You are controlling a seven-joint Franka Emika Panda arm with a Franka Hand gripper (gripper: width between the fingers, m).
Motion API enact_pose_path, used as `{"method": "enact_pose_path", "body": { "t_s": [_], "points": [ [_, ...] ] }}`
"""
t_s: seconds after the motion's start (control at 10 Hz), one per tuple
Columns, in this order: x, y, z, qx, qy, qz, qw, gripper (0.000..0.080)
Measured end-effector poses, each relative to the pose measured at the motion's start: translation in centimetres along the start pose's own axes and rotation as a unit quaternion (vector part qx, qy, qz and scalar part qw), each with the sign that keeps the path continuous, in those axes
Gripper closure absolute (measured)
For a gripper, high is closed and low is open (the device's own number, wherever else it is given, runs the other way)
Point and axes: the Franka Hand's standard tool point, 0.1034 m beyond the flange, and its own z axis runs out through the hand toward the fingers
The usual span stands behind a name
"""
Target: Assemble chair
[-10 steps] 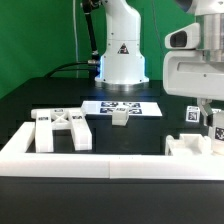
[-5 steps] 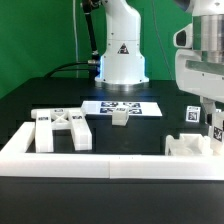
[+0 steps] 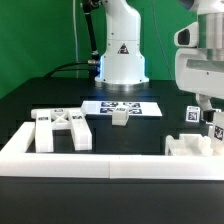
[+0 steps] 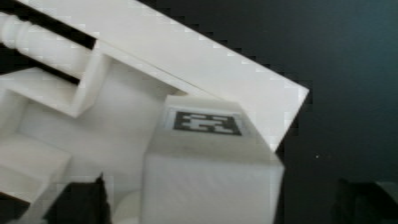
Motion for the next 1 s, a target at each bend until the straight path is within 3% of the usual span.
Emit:
{"method": "enact_pose_path", "body": {
  "t_s": [0.5, 1.0],
  "points": [
    [-0.59, -0.06, -0.10, 0.006, 0.005, -0.265, 0.964, 0.0150],
    [-0.14, 0.12, -0.11, -0.001, 0.010, -0.466, 0.885, 0.0150]
  ]
}}
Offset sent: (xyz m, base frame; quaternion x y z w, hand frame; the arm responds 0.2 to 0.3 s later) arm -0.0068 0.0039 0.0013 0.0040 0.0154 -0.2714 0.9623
